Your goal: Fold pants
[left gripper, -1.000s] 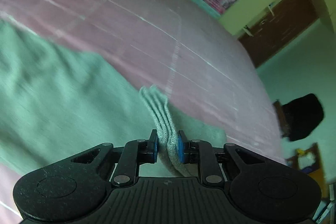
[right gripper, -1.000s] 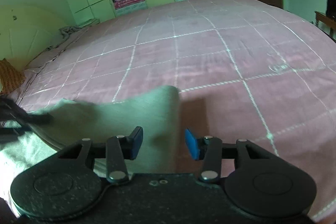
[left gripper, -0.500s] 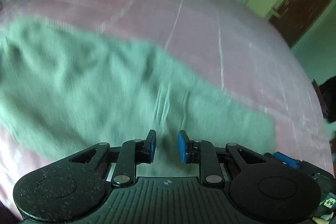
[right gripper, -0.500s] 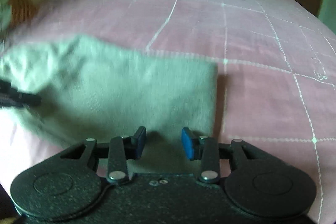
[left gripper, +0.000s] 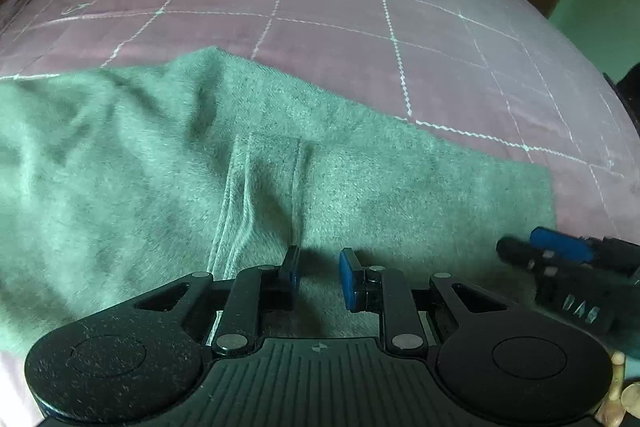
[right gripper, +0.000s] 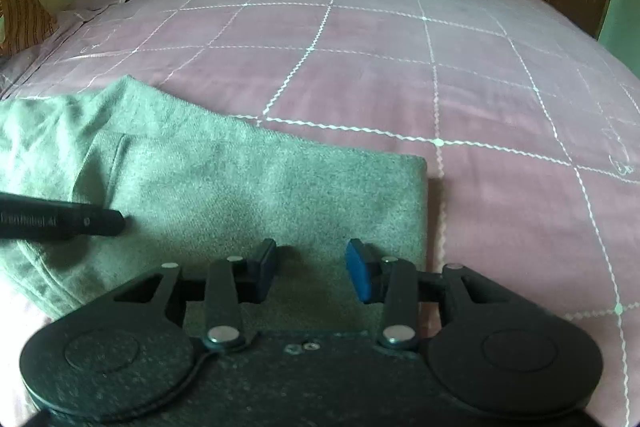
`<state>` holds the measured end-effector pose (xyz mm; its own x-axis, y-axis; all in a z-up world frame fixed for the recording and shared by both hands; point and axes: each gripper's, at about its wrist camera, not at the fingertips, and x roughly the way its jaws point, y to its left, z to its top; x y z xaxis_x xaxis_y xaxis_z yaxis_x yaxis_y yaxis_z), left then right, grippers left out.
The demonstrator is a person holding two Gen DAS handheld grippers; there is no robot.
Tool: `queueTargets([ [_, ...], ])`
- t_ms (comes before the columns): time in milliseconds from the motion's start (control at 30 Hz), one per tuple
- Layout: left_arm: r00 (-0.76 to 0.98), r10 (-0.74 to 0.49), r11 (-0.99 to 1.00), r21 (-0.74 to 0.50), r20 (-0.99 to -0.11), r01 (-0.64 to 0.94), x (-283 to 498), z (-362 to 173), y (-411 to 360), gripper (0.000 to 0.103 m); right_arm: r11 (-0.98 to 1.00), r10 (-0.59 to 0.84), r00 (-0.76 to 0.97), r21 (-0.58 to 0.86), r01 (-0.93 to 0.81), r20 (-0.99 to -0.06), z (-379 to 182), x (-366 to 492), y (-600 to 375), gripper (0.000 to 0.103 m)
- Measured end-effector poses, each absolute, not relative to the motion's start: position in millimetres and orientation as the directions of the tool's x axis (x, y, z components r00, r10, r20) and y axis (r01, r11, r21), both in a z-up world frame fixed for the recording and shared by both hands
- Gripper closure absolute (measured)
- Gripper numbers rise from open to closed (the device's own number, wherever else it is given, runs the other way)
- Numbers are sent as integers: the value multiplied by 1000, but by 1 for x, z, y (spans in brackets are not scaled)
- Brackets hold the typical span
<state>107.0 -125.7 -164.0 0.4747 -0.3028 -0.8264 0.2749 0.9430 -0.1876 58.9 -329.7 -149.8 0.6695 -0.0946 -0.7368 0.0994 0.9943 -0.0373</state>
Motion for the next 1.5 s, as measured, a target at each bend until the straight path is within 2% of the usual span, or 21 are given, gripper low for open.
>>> queueTargets([
  [100,469,-309,943,-204,-827,261,96,-163,-116,81,992,-53,721,47,117,-691,-127,52,-329,63],
  [167,482,-311,942,-200,-819,268,86,-169,-113,82,996,-52,726,14,85,-685,-126,48,-318,62],
  [267,513,-258,940,-89,-818,330,78,-168,-126,81,999,-34,676,-25,24,-736,-156,42,-303,60],
  [333,499,-262,945,-115,-826,306,79,-163,-124,81,996,-71,690,-92,6,-720,-158,38,-293,60],
  [400,492,-269,945,-129,-828,299,76,-157,-120,81,999,-50,670,-40,30,-741,-147,42,-296,59],
  [467,505,-265,943,-111,-821,313,68,-154,-117,81,999,-1,690,32,35,-724,-135,35,-298,58],
  [533,517,-254,939,-80,-818,335,61,-158,-119,81,999,-3,714,32,35,-700,-131,23,-293,51],
  [600,522,-238,937,-52,-819,346,58,-162,-123,81,1000,-5,677,-1,6,-736,-145,19,-285,51],
  [667,517,-243,940,-68,-821,333,58,-157,-121,81,999,-31,680,-35,8,-732,-154,16,-280,51],
  [800,523,-255,944,-93,-813,316,54,-147,-113,81,998,9,686,48,38,-728,-140,15,-285,46],
  [1333,600,-153,978,-31,-786,208,49,-119,-48,81,993,69,719,116,17,-692,-122,6,-265,44],
  [1400,600,-130,985,-34,-789,169,55,-119,-31,74,994,72,721,108,4,-689,-121,9,-258,44],
  [1467,602,-119,992,-62,-789,114,61,-119,-8,42,995,75,719,103,-5,-691,-122,12,-251,43],
  [1500,611,-118,993,-88,-783,79,62,-118,6,36,994,82,714,107,-10,-695,-124,15,-247,43],
])
